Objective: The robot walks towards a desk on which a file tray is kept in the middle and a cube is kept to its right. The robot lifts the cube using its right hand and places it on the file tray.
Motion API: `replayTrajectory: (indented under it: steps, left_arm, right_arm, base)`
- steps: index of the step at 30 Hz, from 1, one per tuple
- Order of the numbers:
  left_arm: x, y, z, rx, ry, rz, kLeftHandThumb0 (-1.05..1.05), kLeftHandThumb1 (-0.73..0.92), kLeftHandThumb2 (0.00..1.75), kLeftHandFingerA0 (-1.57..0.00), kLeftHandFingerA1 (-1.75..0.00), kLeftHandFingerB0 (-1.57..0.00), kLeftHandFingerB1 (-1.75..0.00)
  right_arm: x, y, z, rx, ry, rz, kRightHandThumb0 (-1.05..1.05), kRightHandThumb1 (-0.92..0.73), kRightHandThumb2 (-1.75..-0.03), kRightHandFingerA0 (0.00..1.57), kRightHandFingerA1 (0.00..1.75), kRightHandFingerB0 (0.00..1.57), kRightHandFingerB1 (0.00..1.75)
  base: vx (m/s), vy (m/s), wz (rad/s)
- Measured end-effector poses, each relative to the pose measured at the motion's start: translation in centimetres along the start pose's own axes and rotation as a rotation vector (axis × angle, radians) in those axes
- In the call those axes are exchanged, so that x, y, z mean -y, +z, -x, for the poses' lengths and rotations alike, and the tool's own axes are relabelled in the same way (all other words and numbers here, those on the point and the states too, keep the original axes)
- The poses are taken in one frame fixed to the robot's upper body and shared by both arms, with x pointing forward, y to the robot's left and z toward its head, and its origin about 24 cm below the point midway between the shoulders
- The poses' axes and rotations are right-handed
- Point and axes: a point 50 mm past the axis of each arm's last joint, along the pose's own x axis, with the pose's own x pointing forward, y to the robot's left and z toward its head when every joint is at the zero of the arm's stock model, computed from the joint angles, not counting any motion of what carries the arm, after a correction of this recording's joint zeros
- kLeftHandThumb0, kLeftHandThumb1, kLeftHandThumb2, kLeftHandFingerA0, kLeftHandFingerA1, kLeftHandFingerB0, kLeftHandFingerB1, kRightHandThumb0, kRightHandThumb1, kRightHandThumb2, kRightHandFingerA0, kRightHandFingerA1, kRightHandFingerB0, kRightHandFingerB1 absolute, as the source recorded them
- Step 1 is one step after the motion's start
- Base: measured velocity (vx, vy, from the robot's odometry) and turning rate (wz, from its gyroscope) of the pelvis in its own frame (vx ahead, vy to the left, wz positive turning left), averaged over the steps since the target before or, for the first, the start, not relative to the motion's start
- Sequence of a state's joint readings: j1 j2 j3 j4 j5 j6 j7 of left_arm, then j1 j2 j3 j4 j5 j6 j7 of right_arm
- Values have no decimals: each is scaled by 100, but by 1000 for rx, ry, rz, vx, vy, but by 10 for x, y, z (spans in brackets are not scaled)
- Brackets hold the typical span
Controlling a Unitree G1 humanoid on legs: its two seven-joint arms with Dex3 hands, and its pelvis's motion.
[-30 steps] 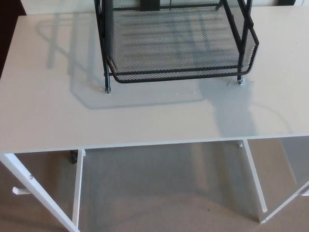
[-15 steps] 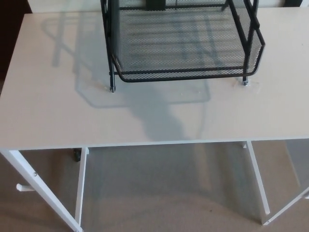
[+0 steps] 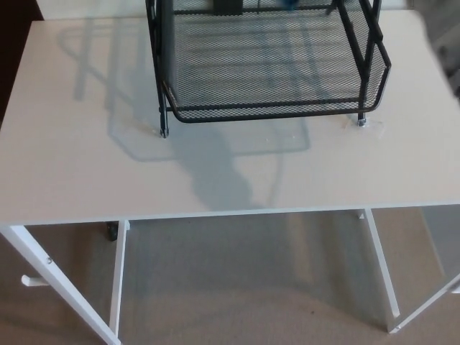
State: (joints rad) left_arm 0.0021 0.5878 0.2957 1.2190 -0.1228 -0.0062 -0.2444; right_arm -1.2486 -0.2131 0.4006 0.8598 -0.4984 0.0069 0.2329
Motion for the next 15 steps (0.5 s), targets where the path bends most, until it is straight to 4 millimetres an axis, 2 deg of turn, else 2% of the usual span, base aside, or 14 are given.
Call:
replayTrajectory:
  steps: [1, 2, 3, 4, 5, 6, 7, 8, 10, 11, 12, 13, 14, 15]
  left_arm:
    - [0, 0, 0, -1, 0, -1, -105, 65, 139, -76, -136, -46, -133]
    - [0, 0, 0, -1, -1, -2, -105, 65, 139, -76, -136, -46, -133]
    - [0, 0, 0, -1, -1, -2, -105, 81, 103, -73, -141, -42, -150]
    - [0, 0, 0, 0, -1, -2, -105, 81, 103, -73, -141, -42, -150]
    - [0, 0, 0, 0, -1, -2, -105, 82, 103, -73, -142, -42, -150]
    - [0, 0, 0, 0, -1, -2, -105, 83, 102, -70, -141, -42, -150]
    - [0, 0, 0, 0, -1, -2, -105, 83, 102, -69, -141, -42, -150]
    - [0, 0, 0, 0, -2, -3, -105, 83, 101, -70, -140, -43, -149]
    - [1, 0, 0, -1, -4, -8, -105, 83, 101, -69, -141, -43, -148]
    - [1, 1, 0, 0, -5, -11, -105, 83, 101, -70, -141, -43, -148]
    - [2, 2, -1, 2, -7, -14, -105, 83, 101, -71, -138, -44, -146]
    - [2, 2, -1, 3, -8, -16, -105, 83, 101, -72, -138, -46, -146]
    - [2, 2, -1, 3, -9, -20, -105, 84, 102, -73, -138, -46, -145]
    - [3, 2, -1, 3, -10, -22, -105, 82, 102, -72, -139, -46, -147]
  right_arm:
    - [-7, -1, -1, -13, 36, 8, -34, -47, -74, 67, 144, 71, 97]
    - [-16, -4, -3, -31, 82, 17, -34, -47, -74, 67, 144, 71, 97]
    - [-20, -5, -3, -42, 108, 21, -100, -44, -64, 65, 148, 70, 101]
    - [-27, -7, -4, -58, 144, 26, -100, -44, -64, 65, 148, 70, 101]
    - [-32, -9, -4, -71, 175, 25, -105, -49, -59, 67, 147, 66, 91]
    - [-35, -12, -4, -81, 199, 21, -74, -56, -62, 58, 128, 66, 83]
    - [-39, -14, -3, -94, 228, 20, -34, -52, -69, 68, 123, 76, 69]
    - [-42, -16, -3, -105, 250, 24, -34, -58, -64, 66, 112, 73, 65]
    - [-48, -17, -4, -123, 297, 39, -32, -57, -60, 65, 103, 77, 60]
    - [-49, -16, -4, -128, 312, 49, -44, -56, -57, 64, 79, 75, 54]
    - [-49, -14, -5, -130, 323, 57, -36, -49, -62, 59, 72, 67, 53]
    - [-50, -14, -5, -131, 332, 61, -24, -61, -70, 55, 82, 60, 46]
    - [-51, -13, -5, -131, 341, 62, -30, -73, -62, 54, 121, 33, 36]
    - [-51, -13, -5, -131, 342, 62, -38, -70, -60, 42, 121, 20, 35]
  base:
    - [0, 0, 0]
    - [0, 0, 0]
    - [0, 0, 0]
    - [0, 0, 0]
    - [0, 0, 0]
    - [0, 0, 0]
    - [0, 0, 0]
    - [0, 0, 0]
    - [0, 0, 0]
    - [0, 0, 0]
    - [0, 0, 0]
    - [0, 0, 0]
    - [0, 0, 0]
    - [0, 0, 0]
